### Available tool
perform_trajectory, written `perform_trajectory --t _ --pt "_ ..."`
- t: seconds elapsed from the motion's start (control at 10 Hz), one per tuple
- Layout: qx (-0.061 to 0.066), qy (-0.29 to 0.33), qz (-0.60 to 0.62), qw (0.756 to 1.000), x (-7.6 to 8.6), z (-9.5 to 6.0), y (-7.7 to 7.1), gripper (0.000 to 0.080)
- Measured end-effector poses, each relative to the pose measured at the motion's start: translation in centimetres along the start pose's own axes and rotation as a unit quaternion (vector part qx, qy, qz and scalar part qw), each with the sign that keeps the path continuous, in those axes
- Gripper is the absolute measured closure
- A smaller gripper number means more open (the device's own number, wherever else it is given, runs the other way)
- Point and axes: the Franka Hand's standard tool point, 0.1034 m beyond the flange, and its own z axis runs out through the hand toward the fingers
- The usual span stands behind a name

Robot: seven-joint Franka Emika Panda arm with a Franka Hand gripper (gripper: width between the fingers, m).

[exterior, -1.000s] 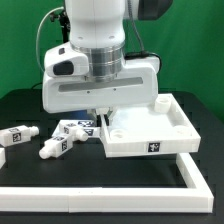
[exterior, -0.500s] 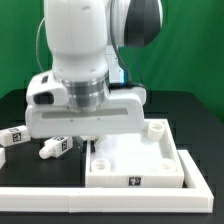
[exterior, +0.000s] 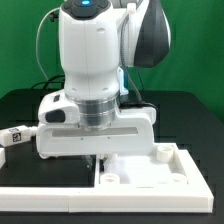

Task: Assemble one leg

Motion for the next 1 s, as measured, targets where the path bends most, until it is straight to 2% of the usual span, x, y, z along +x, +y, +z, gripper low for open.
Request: perform_trajectory --t 0.8,0.9,1.0 --pt "-0.005 0.001 0.013 1.0 0.37 0.18 0.03 0.0747" --pt "-0.005 0.001 0.013 1.0 0.36 0.2 0.02 0.0542" --pt "-0.005 0.001 0.013 1.0 0.35 0.2 0.02 0.0542"
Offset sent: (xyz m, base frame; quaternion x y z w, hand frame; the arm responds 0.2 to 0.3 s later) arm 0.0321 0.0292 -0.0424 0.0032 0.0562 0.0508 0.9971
